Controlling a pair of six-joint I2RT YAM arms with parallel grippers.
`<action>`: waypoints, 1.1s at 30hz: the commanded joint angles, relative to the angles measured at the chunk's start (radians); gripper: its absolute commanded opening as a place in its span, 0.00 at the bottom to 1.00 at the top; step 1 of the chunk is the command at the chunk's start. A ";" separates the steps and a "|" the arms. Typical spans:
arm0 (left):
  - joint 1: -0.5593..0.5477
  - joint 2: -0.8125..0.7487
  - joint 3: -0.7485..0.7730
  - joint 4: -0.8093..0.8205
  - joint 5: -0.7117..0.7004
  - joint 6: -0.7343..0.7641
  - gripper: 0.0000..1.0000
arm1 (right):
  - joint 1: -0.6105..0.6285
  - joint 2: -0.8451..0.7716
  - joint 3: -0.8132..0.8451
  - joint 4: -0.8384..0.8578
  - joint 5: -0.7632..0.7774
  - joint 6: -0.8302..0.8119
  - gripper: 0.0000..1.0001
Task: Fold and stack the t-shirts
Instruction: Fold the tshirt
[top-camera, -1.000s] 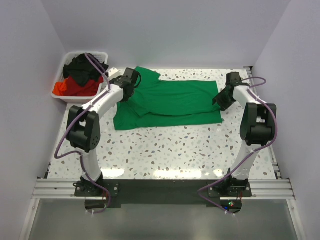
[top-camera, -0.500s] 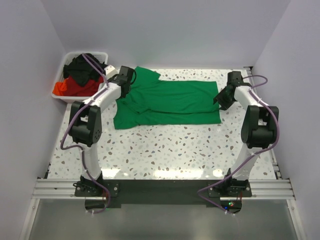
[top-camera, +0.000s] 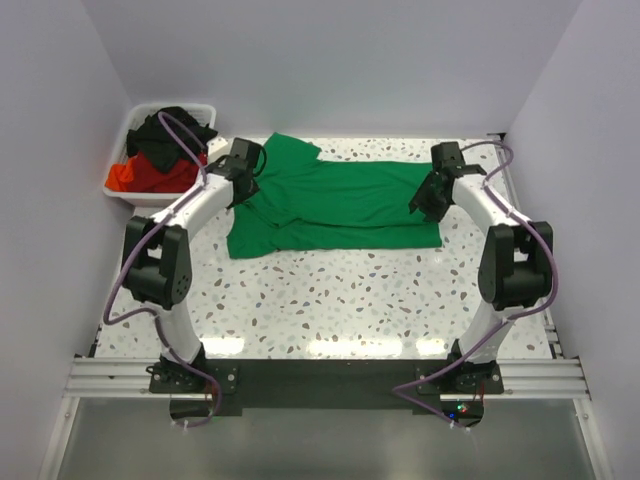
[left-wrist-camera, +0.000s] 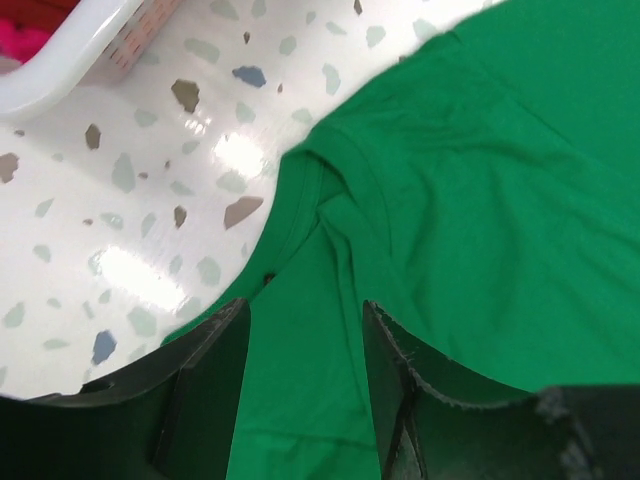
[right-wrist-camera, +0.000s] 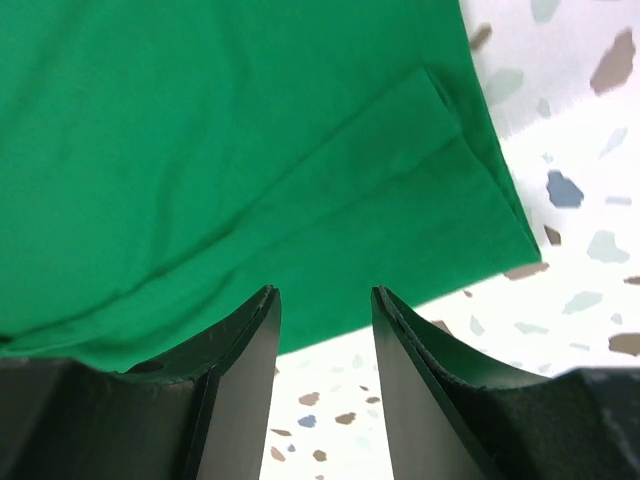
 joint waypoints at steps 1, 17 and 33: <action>-0.013 -0.141 -0.094 -0.087 0.061 0.026 0.53 | 0.000 -0.047 -0.067 -0.041 0.014 -0.031 0.45; -0.054 -0.238 -0.359 -0.036 0.212 -0.006 0.52 | -0.001 -0.027 -0.209 0.035 -0.003 -0.090 0.44; -0.054 -0.209 -0.353 0.001 0.216 -0.015 0.51 | -0.001 -0.013 -0.153 0.049 0.004 -0.107 0.43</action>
